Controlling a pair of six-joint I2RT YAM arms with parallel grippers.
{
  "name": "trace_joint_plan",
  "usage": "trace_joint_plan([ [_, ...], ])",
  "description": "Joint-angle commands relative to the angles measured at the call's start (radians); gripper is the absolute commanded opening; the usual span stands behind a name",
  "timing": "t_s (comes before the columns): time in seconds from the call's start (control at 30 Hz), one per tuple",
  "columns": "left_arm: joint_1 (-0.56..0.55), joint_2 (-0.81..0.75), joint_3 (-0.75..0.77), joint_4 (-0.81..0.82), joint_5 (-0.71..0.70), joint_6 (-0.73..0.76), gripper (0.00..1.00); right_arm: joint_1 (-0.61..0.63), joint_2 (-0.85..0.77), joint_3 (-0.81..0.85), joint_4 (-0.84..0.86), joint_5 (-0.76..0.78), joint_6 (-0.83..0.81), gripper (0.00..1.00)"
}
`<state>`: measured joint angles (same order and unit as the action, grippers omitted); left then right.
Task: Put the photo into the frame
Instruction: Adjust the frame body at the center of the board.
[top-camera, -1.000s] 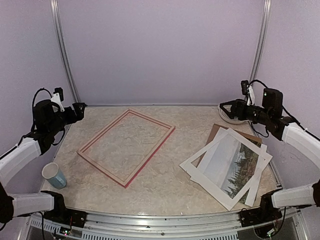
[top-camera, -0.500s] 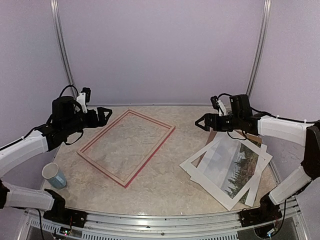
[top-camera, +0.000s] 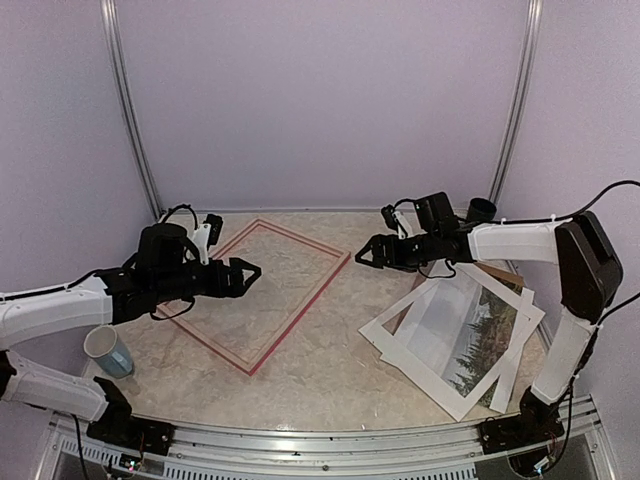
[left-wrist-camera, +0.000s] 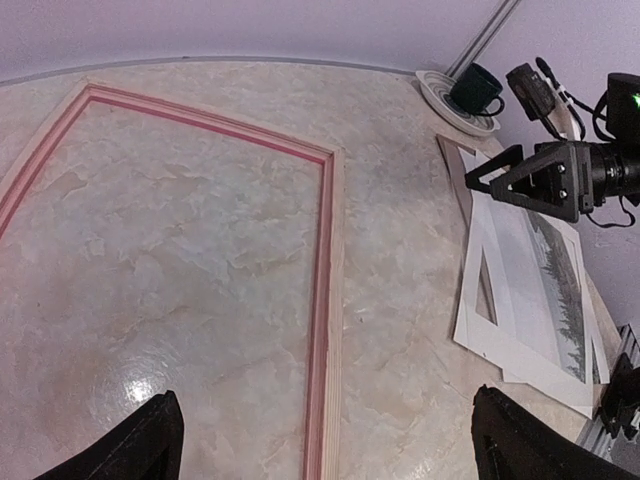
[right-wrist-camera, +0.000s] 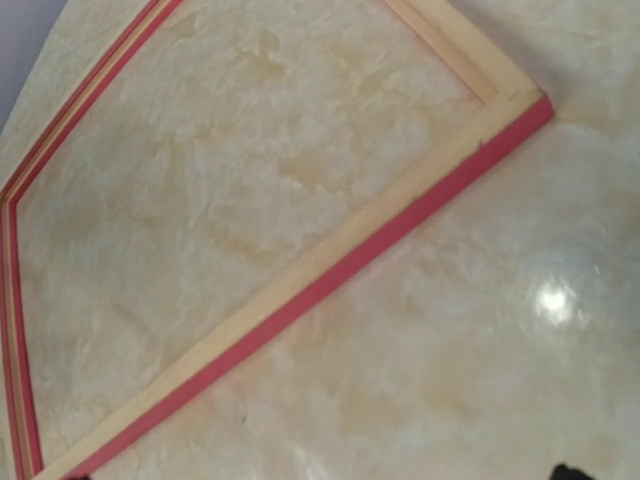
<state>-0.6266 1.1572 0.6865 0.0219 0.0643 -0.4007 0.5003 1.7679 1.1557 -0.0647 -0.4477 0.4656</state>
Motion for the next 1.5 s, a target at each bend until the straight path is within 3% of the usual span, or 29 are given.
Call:
trace_joint_plan([
  [0.0, -0.046, 0.022, -0.039, 0.025, 0.016, -0.042, 0.99, 0.014, 0.068, 0.078, 0.020, -0.009, 0.028, 0.99],
  [0.57, -0.156, 0.222, -0.080, 0.099, 0.137, -0.053, 0.99, 0.042, 0.325, 0.291, 0.017, -0.060, 0.048, 0.99],
  [1.47, -0.338, 0.499, 0.001, 0.247, 0.196, -0.121, 0.99, 0.067, 0.513, 0.438, 0.031, -0.101, 0.050, 0.99],
])
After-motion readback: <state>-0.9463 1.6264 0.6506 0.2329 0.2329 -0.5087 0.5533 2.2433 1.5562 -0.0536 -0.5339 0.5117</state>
